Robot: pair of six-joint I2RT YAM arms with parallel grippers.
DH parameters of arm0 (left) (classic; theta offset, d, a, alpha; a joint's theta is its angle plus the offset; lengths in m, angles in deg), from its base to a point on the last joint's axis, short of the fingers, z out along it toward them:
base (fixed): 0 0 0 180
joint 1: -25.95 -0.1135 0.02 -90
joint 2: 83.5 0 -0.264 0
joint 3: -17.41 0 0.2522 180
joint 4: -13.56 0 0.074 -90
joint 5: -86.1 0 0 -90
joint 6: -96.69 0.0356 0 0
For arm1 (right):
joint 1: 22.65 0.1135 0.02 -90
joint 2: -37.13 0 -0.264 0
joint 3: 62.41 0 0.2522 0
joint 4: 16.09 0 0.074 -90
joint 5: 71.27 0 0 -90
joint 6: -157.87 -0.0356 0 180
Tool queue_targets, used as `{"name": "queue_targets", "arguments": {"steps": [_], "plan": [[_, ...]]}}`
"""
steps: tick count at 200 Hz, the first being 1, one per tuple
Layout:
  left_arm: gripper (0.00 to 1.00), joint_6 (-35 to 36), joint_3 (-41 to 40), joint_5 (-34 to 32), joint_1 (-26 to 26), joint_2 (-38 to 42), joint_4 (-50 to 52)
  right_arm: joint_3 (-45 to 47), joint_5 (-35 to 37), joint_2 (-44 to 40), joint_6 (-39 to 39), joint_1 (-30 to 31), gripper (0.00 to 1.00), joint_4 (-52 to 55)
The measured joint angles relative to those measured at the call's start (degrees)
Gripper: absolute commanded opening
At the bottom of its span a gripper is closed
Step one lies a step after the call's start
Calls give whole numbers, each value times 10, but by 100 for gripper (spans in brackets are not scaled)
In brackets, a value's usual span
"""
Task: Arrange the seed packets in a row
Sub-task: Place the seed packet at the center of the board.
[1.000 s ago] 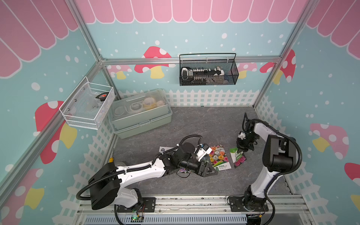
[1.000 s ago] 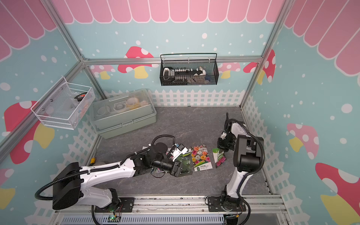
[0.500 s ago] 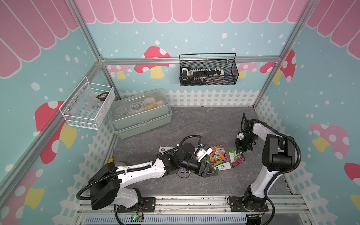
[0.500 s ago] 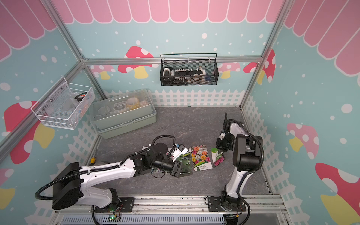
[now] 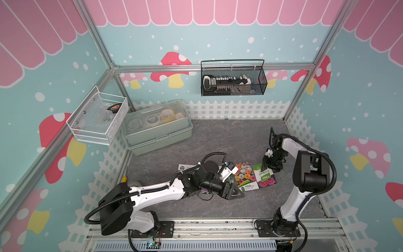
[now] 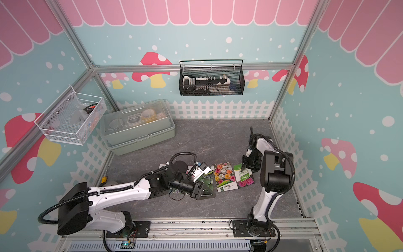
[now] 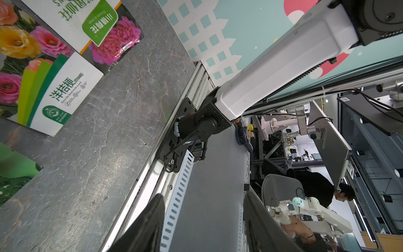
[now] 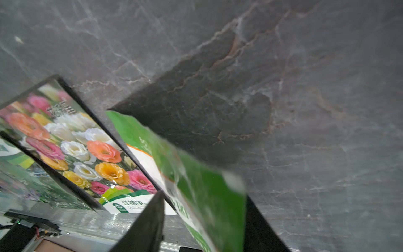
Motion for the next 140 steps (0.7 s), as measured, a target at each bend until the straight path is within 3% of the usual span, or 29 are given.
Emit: {"name": "queue_targets", "arguments": {"steps": [5, 9, 26, 47, 95, 140], "plan": [[58, 1, 0, 0, 0, 0, 0, 0, 0, 0, -4, 0, 63, 0], [58, 1, 0, 0, 0, 0, 0, 0, 3, 0, -2, 0, 71, 0], [58, 1, 0, 0, 0, 0, 0, 0, 11, 0, -7, 0, 75, 2], [58, 2, 0, 0, 0, 0, 1, 0, 29, 0, -9, 0, 88, 4], [59, 14, 4, -7, 0, 0, 24, 8, 56, -10, -41, 0, 89, -15], [70, 47, 61, -67, -11, 0, 120, 44, 85, -139, -78, 31, 91, -75]]}}
